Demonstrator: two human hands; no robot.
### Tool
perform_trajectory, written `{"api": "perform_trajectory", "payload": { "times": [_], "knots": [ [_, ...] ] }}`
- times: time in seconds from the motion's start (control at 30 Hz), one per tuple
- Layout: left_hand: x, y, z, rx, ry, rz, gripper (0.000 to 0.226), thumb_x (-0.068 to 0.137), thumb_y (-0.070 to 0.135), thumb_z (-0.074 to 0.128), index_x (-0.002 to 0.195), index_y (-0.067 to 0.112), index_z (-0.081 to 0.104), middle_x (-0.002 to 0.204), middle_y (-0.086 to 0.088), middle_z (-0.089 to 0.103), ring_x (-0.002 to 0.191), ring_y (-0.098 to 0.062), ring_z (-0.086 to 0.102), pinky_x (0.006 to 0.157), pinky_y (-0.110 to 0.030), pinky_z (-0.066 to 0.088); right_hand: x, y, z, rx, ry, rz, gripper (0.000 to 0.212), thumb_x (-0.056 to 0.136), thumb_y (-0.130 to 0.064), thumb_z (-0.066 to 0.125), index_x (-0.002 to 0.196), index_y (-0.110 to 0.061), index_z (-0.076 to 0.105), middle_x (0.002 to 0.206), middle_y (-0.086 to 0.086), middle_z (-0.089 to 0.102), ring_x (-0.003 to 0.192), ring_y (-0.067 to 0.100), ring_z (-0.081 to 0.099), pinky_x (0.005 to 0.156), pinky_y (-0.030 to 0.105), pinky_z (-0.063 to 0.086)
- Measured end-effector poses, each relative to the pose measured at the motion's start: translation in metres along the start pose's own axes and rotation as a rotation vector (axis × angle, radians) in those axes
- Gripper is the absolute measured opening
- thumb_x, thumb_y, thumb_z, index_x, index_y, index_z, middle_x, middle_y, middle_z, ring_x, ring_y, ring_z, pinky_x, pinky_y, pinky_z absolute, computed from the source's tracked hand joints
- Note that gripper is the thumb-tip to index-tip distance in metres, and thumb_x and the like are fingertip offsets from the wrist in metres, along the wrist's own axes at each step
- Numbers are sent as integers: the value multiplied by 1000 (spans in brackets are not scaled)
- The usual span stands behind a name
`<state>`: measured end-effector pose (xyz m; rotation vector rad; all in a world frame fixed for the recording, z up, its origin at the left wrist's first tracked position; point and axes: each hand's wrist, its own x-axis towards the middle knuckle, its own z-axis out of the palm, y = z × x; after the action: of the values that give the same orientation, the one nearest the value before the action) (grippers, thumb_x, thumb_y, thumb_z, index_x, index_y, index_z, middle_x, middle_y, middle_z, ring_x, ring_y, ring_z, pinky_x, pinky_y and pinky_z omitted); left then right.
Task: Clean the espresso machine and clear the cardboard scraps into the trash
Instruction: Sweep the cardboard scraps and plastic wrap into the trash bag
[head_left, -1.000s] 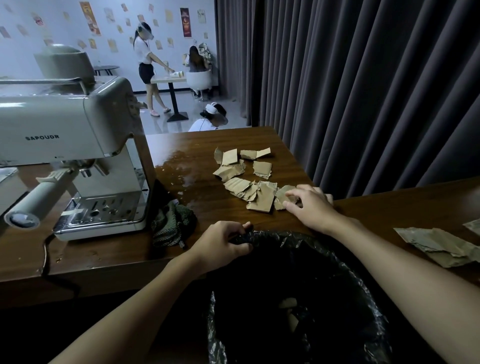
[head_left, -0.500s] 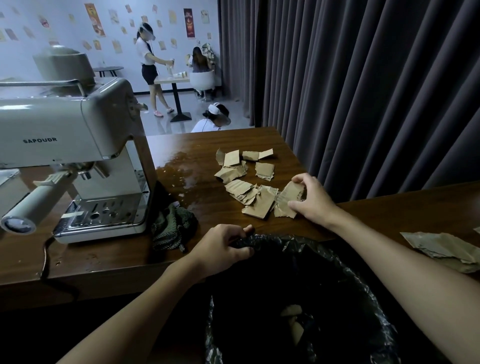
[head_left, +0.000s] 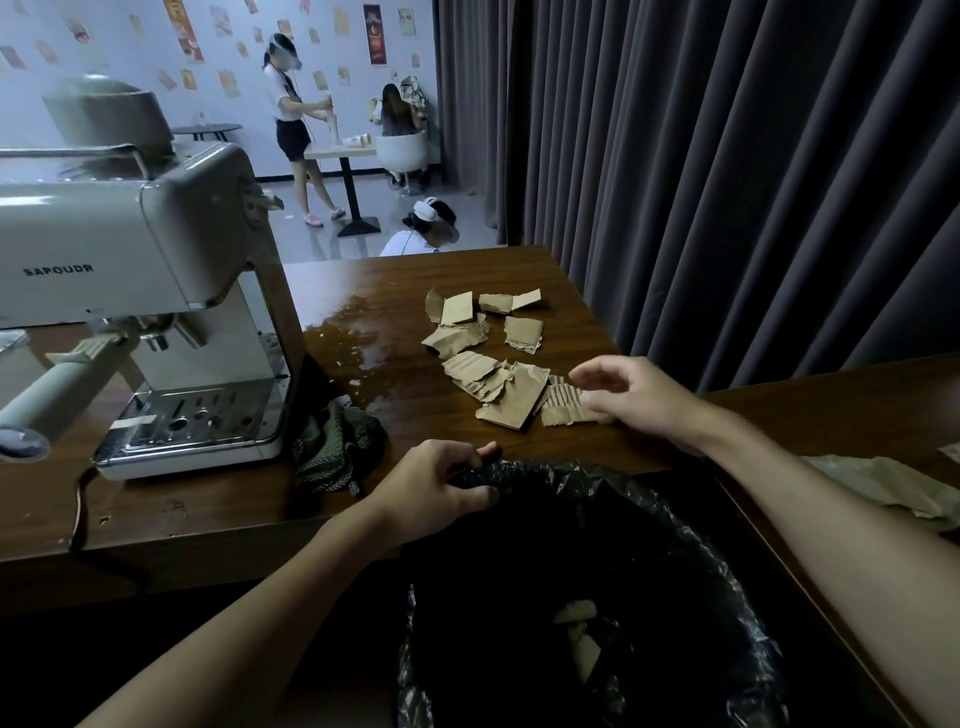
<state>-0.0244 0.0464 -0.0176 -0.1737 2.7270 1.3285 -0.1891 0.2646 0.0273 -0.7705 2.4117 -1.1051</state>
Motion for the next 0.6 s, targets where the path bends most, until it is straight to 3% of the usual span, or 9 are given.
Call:
{"api": "perform_trajectory", "payload": {
  "times": [0.1, 0.2, 0.33, 0.4, 0.47, 0.53, 0.6],
  "knots": [
    [0, 1, 0, 1, 0, 0, 8, 87, 31, 73, 90, 29, 66, 98, 0, 65, 88, -15, 62, 78, -34, 52, 9, 13, 5, -277, -38, 73, 45, 84, -45, 63, 128, -40, 55, 140, -8, 52, 132, 18, 44, 111, 47, 35],
    [0, -1, 0, -24, -14, -8, 8, 87, 31, 73, 91, 29, 68, 100, -1, 66, 88, -14, 63, 78, -35, 52, 12, 19, 9, -304, 27, 26, 29, 86, -42, 64, 116, -42, 61, 125, -14, 58, 124, 14, 49, 110, 51, 34],
    [3, -4, 0, -38, -23, -15, 10, 86, 32, 74, 94, 28, 69, 99, 0, 66, 87, -13, 62, 76, -34, 50, 3, 15, 11, -407, -15, 36, 55, 84, -37, 70, 134, -37, 48, 124, -13, 52, 122, 14, 45, 109, 48, 27],
    [3, -6, 0, -48, -29, -15, 8, 87, 32, 74, 92, 29, 69, 97, 2, 66, 85, -12, 62, 74, -30, 50, 2, 15, 10, -382, -25, 45, 65, 82, -29, 74, 138, -34, 42, 115, -10, 53, 113, 14, 49, 105, 43, 33],
    [4, -7, -1, -52, -32, -15, 6, 86, 32, 74, 89, 32, 69, 96, 3, 67, 83, -11, 63, 72, -29, 49, 4, 15, 8, -279, -21, 53, 71, 78, -20, 77, 138, -29, 41, 109, -6, 49, 103, 13, 52, 92, 33, 46],
    [5, -8, -1, -60, -39, -17, 6, 86, 33, 74, 88, 34, 69, 95, 4, 67, 83, -10, 64, 71, -28, 48, 2, 13, 5, -166, -8, 82, 69, 77, -11, 77, 134, -28, 43, 110, -3, 47, 101, 13, 53, 79, 24, 49],
    [5, -8, -1, -40, -27, -10, 7, 86, 33, 74, 86, 35, 68, 90, 8, 65, 79, -5, 62, 68, -23, 45, 0, 10, 2, -45, 10, 93, 65, 79, -5, 74, 134, -23, 46, 118, 0, 51, 110, 16, 55, 87, 26, 51]
  ]
}}
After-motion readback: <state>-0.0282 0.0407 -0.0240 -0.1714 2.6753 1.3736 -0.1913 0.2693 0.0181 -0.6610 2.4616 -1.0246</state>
